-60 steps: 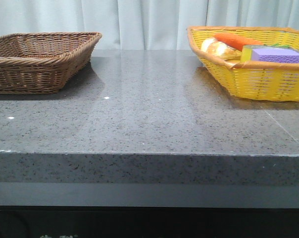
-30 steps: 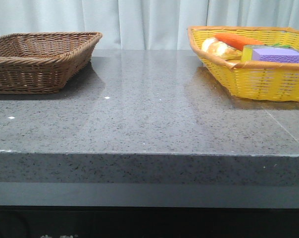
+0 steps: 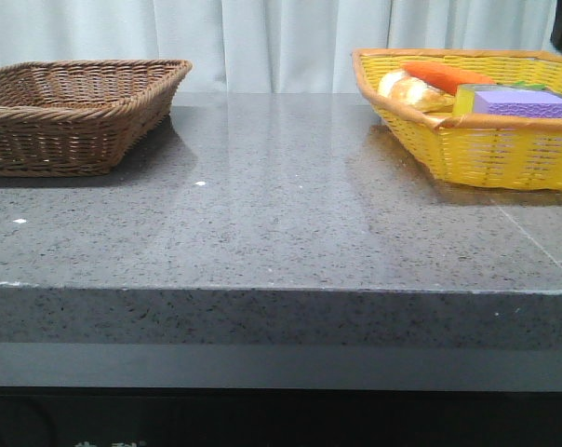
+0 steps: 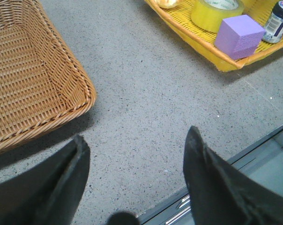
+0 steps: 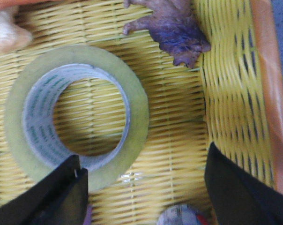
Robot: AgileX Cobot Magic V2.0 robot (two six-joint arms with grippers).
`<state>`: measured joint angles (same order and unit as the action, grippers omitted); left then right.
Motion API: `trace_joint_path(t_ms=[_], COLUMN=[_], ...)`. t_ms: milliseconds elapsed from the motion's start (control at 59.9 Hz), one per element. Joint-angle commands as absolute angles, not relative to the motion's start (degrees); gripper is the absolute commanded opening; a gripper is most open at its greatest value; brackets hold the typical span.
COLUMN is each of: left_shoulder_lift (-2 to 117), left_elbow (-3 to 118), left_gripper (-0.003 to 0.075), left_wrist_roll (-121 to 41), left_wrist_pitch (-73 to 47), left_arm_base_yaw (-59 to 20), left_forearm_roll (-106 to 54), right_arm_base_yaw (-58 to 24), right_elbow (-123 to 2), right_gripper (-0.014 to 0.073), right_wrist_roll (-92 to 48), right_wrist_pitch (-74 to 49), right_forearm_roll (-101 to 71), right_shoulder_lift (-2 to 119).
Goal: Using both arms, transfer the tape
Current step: 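Grasp the yellow tape roll with the right gripper and lift it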
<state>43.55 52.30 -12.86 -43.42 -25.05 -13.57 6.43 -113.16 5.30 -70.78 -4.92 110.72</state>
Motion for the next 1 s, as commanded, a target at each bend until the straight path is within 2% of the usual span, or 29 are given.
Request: trace_joint_path(t_ms=[0, 317, 434, 551, 652, 986], left_shoulder_lift=[43.52, 43.52, 43.52, 43.52, 43.52, 43.52], left_elbow=[53.91, 53.91, 53.91, 53.91, 53.91, 53.91], left_gripper=[0.0428, 0.0428, 0.0428, 0.0428, 0.0428, 0.0422], left_wrist_roll=[-11.84, -11.84, -11.84, -11.84, -11.84, -11.84], left_wrist_pitch=[-38.89, -38.89, -38.89, -38.89, -38.89, -38.89], left_arm_base_yaw=[-25.48, -25.48, -25.48, -25.48, -25.48, -25.48], left_forearm_roll=[-14.27, -14.27, -14.27, -14.27, -14.27, -14.27], right_arm_base_yaw=[6.79, 6.79, 6.79, 6.79, 6.79, 6.74], right_elbow=[-116.58, -117.2, -117.2, -117.2, -117.7, -127.17], right_gripper=[0.0541, 0.0528, 0.0422, 0.0269, 0.0199, 0.0183], right_wrist_roll=[4.41, 4.37, 4.35, 4.13, 3.99, 2.44], right_wrist_pitch=[-69.93, -66.48, -66.4, -66.48, -66.63, -74.46], right_forearm_roll=[-5.91, -9.76, -9.7, -9.7, -9.56, -9.36], right_shoulder_lift=[110.01, 116.05, 117.16, 117.4, 117.34, 117.15])
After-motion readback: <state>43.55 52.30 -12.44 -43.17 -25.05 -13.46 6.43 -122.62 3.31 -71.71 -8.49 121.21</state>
